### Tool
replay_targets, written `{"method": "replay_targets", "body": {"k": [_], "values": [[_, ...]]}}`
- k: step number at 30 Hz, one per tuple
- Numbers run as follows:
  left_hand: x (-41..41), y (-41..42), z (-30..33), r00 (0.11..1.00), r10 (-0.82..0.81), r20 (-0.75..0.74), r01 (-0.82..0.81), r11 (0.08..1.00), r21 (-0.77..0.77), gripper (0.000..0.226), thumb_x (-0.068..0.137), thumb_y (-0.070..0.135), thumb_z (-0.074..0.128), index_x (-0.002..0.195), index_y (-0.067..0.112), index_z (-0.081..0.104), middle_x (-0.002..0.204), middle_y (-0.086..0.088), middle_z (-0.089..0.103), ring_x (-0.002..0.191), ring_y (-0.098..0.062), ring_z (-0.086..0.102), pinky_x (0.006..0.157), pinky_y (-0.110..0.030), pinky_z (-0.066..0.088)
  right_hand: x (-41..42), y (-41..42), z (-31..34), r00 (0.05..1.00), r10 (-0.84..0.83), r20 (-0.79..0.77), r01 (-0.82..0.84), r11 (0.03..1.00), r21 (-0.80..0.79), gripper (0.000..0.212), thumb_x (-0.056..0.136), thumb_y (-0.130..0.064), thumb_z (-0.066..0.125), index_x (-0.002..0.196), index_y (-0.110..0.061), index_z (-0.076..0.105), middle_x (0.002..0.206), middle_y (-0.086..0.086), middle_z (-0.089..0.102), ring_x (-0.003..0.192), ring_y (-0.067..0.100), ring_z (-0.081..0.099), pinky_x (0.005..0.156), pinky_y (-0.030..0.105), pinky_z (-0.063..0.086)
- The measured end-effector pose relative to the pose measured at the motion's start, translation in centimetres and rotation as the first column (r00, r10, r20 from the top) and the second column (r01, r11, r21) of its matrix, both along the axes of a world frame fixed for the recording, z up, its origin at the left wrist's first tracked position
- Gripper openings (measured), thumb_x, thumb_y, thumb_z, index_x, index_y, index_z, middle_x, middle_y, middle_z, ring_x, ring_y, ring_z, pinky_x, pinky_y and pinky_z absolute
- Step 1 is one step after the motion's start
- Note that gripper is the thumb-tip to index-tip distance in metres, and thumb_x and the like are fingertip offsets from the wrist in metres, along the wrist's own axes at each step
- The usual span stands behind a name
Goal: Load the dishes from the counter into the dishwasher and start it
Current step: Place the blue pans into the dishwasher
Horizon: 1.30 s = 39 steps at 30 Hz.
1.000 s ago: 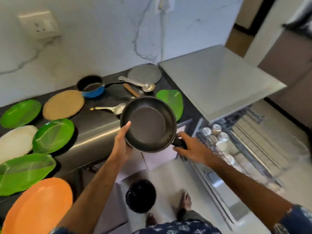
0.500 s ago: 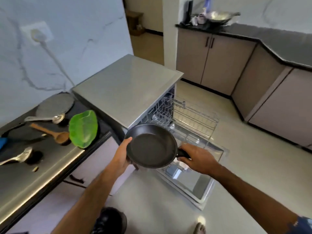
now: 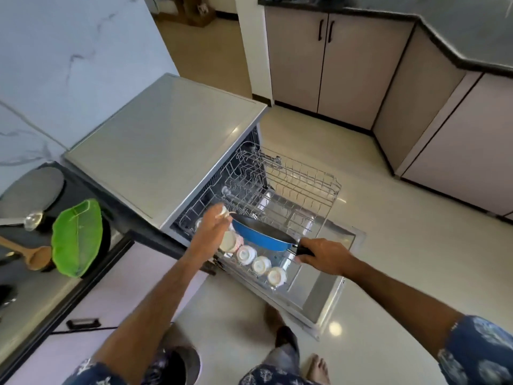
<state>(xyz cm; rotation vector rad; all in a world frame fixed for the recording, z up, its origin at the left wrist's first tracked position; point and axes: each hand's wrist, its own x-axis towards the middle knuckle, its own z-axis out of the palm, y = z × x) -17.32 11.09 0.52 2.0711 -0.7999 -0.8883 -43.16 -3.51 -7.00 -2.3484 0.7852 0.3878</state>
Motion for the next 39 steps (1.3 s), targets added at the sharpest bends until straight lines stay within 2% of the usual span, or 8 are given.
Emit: {"method": "replay_targets", "body": {"k": [2, 4, 8, 15, 23, 30, 34, 39], "values": [[3.3, -1.4, -0.7, 0.879, -0.199, 0.433, 0.203, 0.978, 0.039, 0.046, 0.099, 0.024, 0.059, 0.143, 0.019, 0.044, 0.141, -0.005, 0.047, 0.118, -0.010, 0.051, 0.095, -0.027, 0.046, 2.0, -2.0, -1.3, 0.999, -0.001, -0.033, 0.001, 1.000, -0.010, 0.036, 0.096, -0.057, 0.048, 0.118, -0.029, 0.053, 0.108, -0.003, 0.067, 0.095, 0.015, 0.063, 0.079, 0.032, 0.052], [6.8, -3.1, -1.8, 0.632, -0.325, 0.703, 0.302, 0.939, 0.163, 0.052, 0.095, 0.024, 0.062, 0.143, 0.016, 0.044, 0.147, -0.007, 0.044, 0.133, -0.021, 0.043, 0.110, -0.044, 0.040, 4.1, -3.8, -2.3, 0.999, 0.001, -0.046, -0.002, 1.000, -0.016, 0.034, 0.096, -0.056, 0.049, 0.119, -0.030, 0.053, 0.108, -0.005, 0.067, 0.094, 0.014, 0.061, 0.079, 0.030, 0.050], [13.8, -7.1, -4.3, 0.411, -0.497, 0.764, 0.248, 0.868, 0.431, 0.072, 0.094, 0.035, 0.060, 0.154, 0.012, 0.027, 0.164, -0.013, 0.019, 0.151, -0.032, 0.018, 0.121, -0.056, 0.023, 9.2, -7.4, -5.5, 0.998, -0.024, -0.065, 0.024, 1.000, -0.009, 0.033, 0.096, -0.054, 0.051, 0.120, -0.032, 0.052, 0.107, -0.005, 0.067, 0.098, 0.017, 0.063, 0.086, 0.035, 0.053], [18.8, -8.8, -9.6, 0.403, -0.591, 0.699, 0.269, 0.806, 0.527, 0.093, 0.093, 0.033, 0.060, 0.159, 0.009, 0.000, 0.167, -0.012, -0.001, 0.154, -0.031, 0.003, 0.123, -0.054, 0.018, 16.2, -11.6, -13.2, 0.996, -0.087, 0.001, 0.087, 0.995, 0.046, 0.035, 0.096, -0.051, 0.051, 0.126, -0.035, 0.048, 0.109, -0.002, 0.067, 0.098, 0.020, 0.064, 0.085, 0.038, 0.053], [19.1, -9.3, -10.9, 0.383, -0.573, 0.724, 0.213, 0.818, 0.535, 0.104, 0.084, 0.034, 0.068, 0.159, 0.008, 0.001, 0.168, -0.010, -0.004, 0.155, -0.024, -0.001, 0.124, -0.049, 0.015, 19.7, -13.1, -20.2, 0.995, -0.076, 0.067, 0.071, 0.995, 0.073, 0.037, 0.096, -0.047, 0.055, 0.129, -0.032, 0.053, 0.113, -0.005, 0.069, 0.097, 0.018, 0.066, 0.075, 0.026, 0.048], [18.8, -9.3, -10.8, 0.363, -0.568, 0.739, 0.186, 0.821, 0.540, 0.104, 0.083, 0.033, 0.070, 0.159, 0.005, 0.005, 0.168, -0.011, -0.001, 0.155, -0.024, -0.001, 0.124, -0.051, 0.015, 20.2, -12.2, -23.9, 0.995, -0.013, 0.099, 0.008, 0.999, 0.044, 0.033, 0.097, -0.036, 0.057, 0.124, -0.017, 0.055, 0.117, 0.003, 0.059, 0.108, 0.022, 0.055, 0.086, 0.036, 0.052], [18.8, -9.4, -10.8, 0.362, -0.583, 0.728, 0.171, 0.809, 0.562, 0.107, 0.084, 0.038, 0.069, 0.159, 0.006, 0.000, 0.168, -0.010, -0.006, 0.155, -0.024, -0.004, 0.124, -0.051, 0.013, 20.1, -12.0, -24.9, 0.997, -0.042, 0.071, 0.048, 0.996, -0.079, 0.030, 0.098, -0.029, 0.055, 0.123, -0.014, 0.055, 0.113, 0.005, 0.057, 0.101, 0.020, 0.055, 0.089, 0.037, 0.051], [18.8, -9.4, -10.8, 0.363, -0.584, 0.726, 0.173, 0.808, 0.563, 0.107, 0.083, 0.036, 0.069, 0.159, 0.007, 0.000, 0.168, -0.010, -0.005, 0.155, -0.024, -0.004, 0.124, -0.051, 0.014, 20.2, -12.5, -24.6, 0.999, -0.038, 0.028, 0.040, 0.997, -0.060, 0.030, 0.097, -0.018, 0.057, 0.126, -0.014, 0.054, 0.113, 0.005, 0.057, 0.099, 0.017, 0.057, 0.088, 0.035, 0.053]]}}
